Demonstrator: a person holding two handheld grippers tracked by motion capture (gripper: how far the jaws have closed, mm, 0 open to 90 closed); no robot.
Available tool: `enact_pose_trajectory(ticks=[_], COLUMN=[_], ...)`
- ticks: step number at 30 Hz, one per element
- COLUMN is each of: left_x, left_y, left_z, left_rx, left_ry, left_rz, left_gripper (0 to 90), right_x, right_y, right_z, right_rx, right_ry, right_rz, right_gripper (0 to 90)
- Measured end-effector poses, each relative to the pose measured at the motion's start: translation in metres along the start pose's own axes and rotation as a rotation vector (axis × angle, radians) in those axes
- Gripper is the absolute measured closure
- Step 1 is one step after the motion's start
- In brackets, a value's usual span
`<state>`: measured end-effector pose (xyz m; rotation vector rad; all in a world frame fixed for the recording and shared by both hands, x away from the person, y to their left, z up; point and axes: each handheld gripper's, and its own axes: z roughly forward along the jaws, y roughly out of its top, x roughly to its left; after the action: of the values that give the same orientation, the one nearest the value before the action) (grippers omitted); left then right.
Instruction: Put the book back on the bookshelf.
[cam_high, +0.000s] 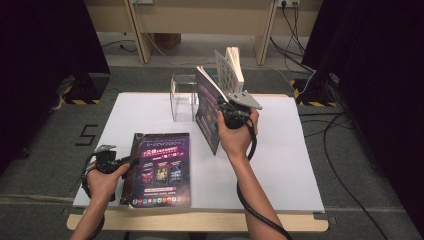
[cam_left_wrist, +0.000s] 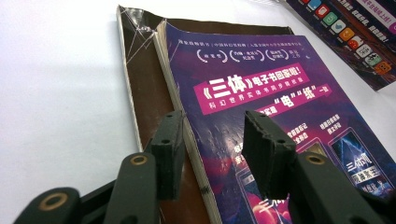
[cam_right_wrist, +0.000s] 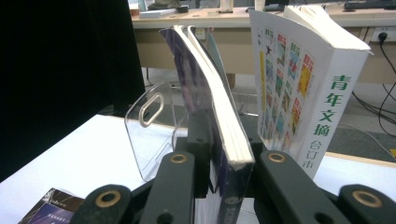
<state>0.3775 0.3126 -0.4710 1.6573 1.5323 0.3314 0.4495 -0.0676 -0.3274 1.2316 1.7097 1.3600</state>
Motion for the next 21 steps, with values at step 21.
enact_pose_trajectory(ticks=[21], left_x=[0.002], left_y=[-0.001], left_z=[0.0], left_rx=[0.002], left_ry=[0.003], left_rz=[-0.001], left_gripper=[57.8], right_x=[0.004], right_y=[0.015], right_z=[0.009], right_rx=[0.063], right_ry=[0.017], right_rz=[0.021], right_gripper=[84.4])
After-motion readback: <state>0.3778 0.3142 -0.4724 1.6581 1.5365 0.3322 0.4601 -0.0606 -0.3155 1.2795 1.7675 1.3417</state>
